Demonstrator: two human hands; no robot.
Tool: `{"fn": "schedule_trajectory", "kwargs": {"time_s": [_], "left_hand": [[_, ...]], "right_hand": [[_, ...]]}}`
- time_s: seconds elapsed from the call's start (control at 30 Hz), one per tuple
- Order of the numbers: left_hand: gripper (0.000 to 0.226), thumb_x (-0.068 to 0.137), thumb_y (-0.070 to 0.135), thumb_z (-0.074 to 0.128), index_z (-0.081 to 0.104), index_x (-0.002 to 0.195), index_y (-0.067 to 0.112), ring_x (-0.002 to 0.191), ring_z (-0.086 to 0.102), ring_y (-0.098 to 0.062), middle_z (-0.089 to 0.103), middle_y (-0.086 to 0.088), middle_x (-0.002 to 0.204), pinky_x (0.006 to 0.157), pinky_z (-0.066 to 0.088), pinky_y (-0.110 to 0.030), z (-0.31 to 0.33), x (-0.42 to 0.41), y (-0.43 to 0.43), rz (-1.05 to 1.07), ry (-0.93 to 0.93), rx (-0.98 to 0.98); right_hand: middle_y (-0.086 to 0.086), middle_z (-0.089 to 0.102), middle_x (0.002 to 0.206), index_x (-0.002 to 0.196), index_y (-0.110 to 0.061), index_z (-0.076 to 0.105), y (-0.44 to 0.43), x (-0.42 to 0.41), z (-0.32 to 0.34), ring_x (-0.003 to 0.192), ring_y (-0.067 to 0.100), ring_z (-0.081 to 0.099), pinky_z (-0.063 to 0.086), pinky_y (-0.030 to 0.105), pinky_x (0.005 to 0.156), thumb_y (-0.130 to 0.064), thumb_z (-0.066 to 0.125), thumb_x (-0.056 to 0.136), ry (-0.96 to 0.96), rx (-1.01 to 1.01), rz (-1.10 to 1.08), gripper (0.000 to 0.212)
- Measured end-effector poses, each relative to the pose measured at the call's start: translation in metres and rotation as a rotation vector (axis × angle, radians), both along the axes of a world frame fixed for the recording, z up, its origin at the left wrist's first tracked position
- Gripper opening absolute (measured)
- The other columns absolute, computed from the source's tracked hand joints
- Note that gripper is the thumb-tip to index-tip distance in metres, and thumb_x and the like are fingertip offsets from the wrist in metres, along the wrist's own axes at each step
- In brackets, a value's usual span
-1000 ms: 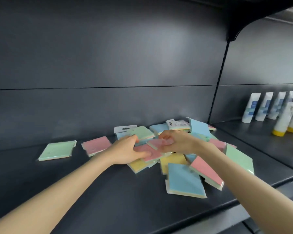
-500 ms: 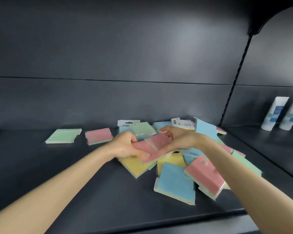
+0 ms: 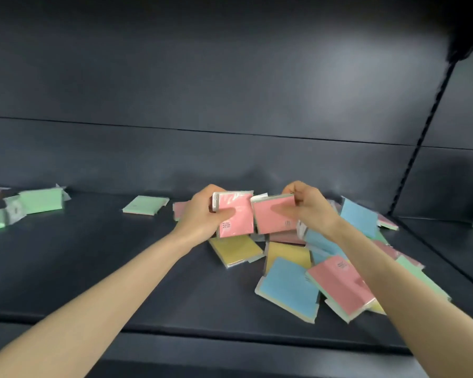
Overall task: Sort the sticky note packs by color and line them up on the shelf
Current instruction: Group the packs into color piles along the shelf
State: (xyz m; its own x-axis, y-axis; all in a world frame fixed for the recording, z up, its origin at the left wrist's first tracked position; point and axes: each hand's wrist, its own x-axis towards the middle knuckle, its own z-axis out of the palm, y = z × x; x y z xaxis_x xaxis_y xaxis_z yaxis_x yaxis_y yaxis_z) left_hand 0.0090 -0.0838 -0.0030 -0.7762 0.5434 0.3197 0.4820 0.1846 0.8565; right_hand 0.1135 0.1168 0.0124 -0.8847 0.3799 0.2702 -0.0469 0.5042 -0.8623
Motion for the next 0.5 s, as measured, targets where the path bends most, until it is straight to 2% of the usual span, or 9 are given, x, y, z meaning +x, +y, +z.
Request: {"fn": "schedule_trajectory", "kwargs": {"time_s": [0.07,0.17,0.23,0.33,0.4,0.5], "left_hand": [[0.021,0.083,0.009,0.065,0.054,0.091,0.026,0.091,0.063,-0.021,0.066,-0.001,0.094,0.08,0.049,-0.038,0.004,-0.006,-0.013,0.034,0.003,0.019],[0.022,0.085,0.011,0.063,0.053,0.094,0.029,0.095,0.063,-0.02,0.065,0.001,0.099,0.087,0.052,-0.045,0.009,-0.018,-0.033,0.071,0.005,0.038],[0.025,0.086,0.011,0.062,0.052,0.103,0.026,0.098,0.062,-0.021,0.064,-0.001,0.101,0.086,0.051,-0.042,0.011,-0.025,-0.047,0.1,-0.005,0.052],[0.032,0.088,0.012,0.062,0.045,0.112,0.022,0.1,0.061,-0.025,0.062,-0.007,0.107,0.076,0.049,-0.033,0.009,-0.041,-0.07,0.116,-0.031,0.024],[0.035,0.087,0.015,0.063,0.041,0.113,0.022,0.1,0.06,-0.025,0.061,-0.008,0.108,0.072,0.047,-0.03,0.004,-0.053,-0.085,0.111,-0.048,-0.05],[0.041,0.082,0.023,0.068,0.042,0.113,0.021,0.101,0.059,-0.021,0.059,-0.004,0.111,0.076,0.047,-0.032,-0.008,-0.077,-0.105,0.099,-0.063,-0.22]], "right_hand": [[-0.001,0.061,0.073,0.081,-0.015,0.048,-0.009,-0.006,0.006,0.059,0.005,0.059,0.048,0.02,0.054,-0.003,0.07,0.081,0.039,-0.035,0.001,0.025],[0.0,0.066,0.084,0.086,-0.016,0.051,-0.028,-0.019,0.012,0.071,0.013,0.063,0.052,0.022,0.058,-0.007,0.07,0.083,0.088,-0.072,0.029,0.021],[0.005,0.067,0.092,0.094,-0.015,0.053,-0.043,-0.028,0.013,0.076,0.016,0.063,0.052,0.022,0.062,-0.01,0.069,0.084,0.086,-0.047,0.045,0.02],[0.007,0.068,0.101,0.105,-0.016,0.051,-0.064,-0.047,0.011,0.083,0.02,0.065,0.053,0.032,0.072,-0.016,0.072,0.082,0.054,-0.005,0.032,0.031],[0.006,0.067,0.101,0.107,-0.017,0.048,-0.077,-0.06,0.007,0.083,0.019,0.065,0.054,0.034,0.073,-0.018,0.073,0.081,0.031,0.006,0.016,0.036],[0.006,0.067,0.101,0.107,-0.015,0.048,-0.097,-0.08,0.0,0.083,0.021,0.065,0.051,0.032,0.069,-0.016,0.073,0.081,0.003,0.027,-0.009,0.036]]}}
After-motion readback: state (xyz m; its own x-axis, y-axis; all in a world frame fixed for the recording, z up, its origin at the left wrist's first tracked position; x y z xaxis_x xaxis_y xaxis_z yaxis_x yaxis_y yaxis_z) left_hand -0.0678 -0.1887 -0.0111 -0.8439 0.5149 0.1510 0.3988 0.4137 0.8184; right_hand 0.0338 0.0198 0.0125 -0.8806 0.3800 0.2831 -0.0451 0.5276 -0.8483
